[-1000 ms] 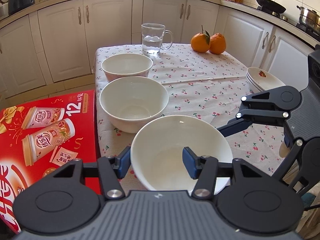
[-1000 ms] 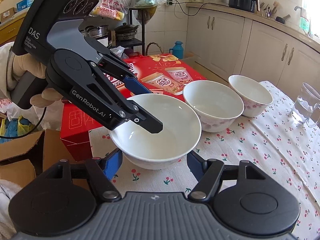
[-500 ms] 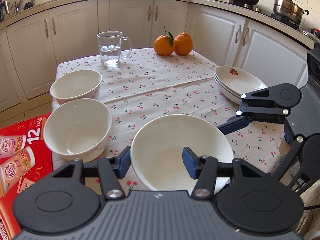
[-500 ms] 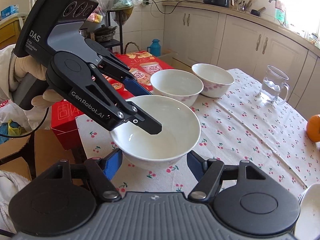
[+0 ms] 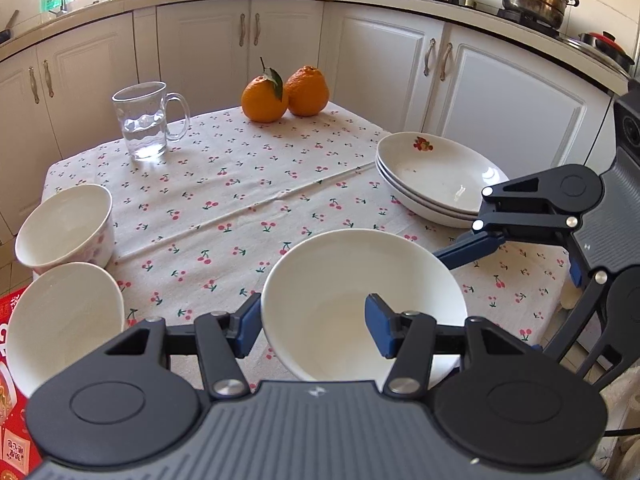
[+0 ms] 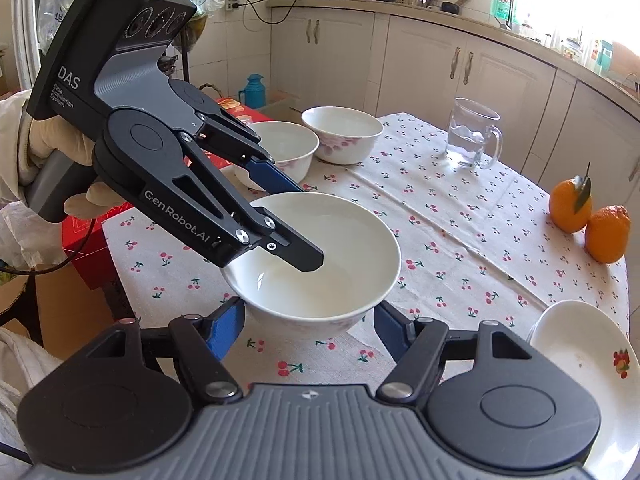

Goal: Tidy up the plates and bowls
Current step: 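Lift and carry the white bowl with the left tool across the table, then set the white bowl down on the table and open the left tool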

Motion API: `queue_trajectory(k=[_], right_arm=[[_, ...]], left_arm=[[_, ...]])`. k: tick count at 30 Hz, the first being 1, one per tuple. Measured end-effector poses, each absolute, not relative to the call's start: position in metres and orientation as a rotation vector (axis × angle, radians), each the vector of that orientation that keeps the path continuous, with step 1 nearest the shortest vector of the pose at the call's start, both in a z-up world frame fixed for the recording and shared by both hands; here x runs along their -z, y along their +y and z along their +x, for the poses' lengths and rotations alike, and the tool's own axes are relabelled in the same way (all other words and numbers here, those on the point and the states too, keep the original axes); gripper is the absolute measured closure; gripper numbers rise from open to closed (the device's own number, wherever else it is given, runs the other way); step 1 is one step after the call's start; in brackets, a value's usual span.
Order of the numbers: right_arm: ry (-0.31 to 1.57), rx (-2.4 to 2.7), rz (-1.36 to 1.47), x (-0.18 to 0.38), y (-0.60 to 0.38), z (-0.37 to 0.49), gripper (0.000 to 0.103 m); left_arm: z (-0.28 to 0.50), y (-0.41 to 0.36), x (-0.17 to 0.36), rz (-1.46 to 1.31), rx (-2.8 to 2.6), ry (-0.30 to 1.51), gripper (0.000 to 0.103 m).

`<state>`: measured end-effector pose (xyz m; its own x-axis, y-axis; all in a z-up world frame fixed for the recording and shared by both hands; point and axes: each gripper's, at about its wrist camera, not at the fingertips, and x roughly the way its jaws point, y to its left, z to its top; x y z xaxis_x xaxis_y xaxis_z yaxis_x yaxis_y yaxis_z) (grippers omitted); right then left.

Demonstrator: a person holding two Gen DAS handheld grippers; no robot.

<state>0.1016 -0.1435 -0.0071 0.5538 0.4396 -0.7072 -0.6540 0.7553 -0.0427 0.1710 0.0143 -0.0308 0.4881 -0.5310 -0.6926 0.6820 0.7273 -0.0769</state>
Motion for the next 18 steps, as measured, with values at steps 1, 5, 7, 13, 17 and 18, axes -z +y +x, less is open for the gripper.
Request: queue_trajectory(k=[1,5,7,13,17,18], right_arm=[[0.740,-0.654,-0.316,0.008,-0.146,0.101,0.027],[0.750,-0.642,-0.308,0.011,-0.151,0.103,0.027],[0.754,-0.638,-0.306,0.012,-0.152,0.104,0.027],[0.761,-0.632,-0.303,0.015,-0.154,0.106,0.027],[0.762,-0.625,-0.307,0.015,-0.154,0.107,0.027],[0.764,-0.624,-0.307,0.015,-0.154,0.107,0.027]], left_arm=[[0.172,0.013,0.032,0.219,0.749,0.761,0.049],[0.176,0.008,0.036,0.220,0.758,0.768,0.049],[0.178,0.007,0.037,0.218,0.762,0.771,0.049],[0.181,0.005,0.039,0.220,0.765,0.776,0.049],[0.183,0.004,0.040,0.220,0.766,0.774,0.049],[0.183,0.003,0.041,0.223,0.768,0.773,0.049]])
